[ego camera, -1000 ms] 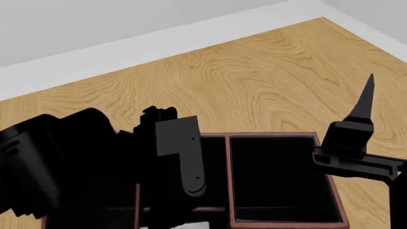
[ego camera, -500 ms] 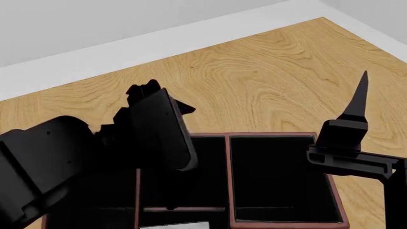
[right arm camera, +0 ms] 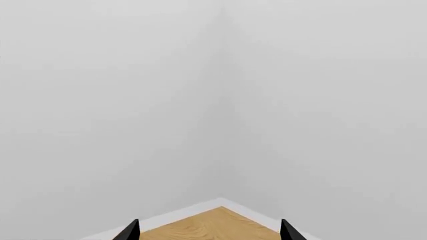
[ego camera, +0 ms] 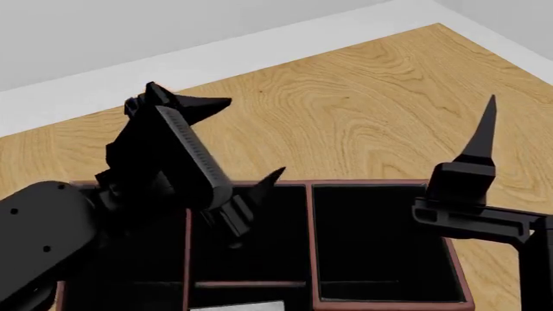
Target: Pick up the book and place it in the back compartment of the caddy.
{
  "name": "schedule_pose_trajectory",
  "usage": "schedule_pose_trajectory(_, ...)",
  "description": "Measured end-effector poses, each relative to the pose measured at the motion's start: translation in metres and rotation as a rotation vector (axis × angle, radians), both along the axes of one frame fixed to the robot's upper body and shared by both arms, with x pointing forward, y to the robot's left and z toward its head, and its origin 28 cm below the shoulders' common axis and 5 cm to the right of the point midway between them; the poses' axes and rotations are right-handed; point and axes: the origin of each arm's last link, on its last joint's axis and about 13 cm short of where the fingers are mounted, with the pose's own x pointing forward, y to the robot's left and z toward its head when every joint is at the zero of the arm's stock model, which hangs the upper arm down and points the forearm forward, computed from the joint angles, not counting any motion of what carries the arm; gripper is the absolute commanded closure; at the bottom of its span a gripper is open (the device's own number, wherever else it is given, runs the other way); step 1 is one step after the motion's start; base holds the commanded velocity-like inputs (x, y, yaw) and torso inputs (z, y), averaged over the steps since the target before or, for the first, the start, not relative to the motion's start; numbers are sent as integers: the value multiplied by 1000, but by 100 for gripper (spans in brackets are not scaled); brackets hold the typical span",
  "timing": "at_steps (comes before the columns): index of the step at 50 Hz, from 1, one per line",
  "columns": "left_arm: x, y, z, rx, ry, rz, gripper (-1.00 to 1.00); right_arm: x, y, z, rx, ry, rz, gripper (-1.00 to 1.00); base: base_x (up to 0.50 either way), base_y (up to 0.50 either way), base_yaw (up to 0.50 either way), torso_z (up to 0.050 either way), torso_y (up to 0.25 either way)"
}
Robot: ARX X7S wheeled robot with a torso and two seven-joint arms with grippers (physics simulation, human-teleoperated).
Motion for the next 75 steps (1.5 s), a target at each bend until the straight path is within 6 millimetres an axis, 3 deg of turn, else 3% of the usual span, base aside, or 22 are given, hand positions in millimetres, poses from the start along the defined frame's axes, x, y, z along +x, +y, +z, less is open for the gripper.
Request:
schedule_pose_trajectory(33, -47, 12, -5, -272, -280, 246, -100, -2, 5, 4, -10, -3, 16, -100, 0, 0, 0, 0, 0)
schedule_pose_trajectory(75, -90, 32, -15, -421, -390, 397, -100, -21, 12, 23, -66, -62, 26, -100, 0, 0, 0, 0, 0)
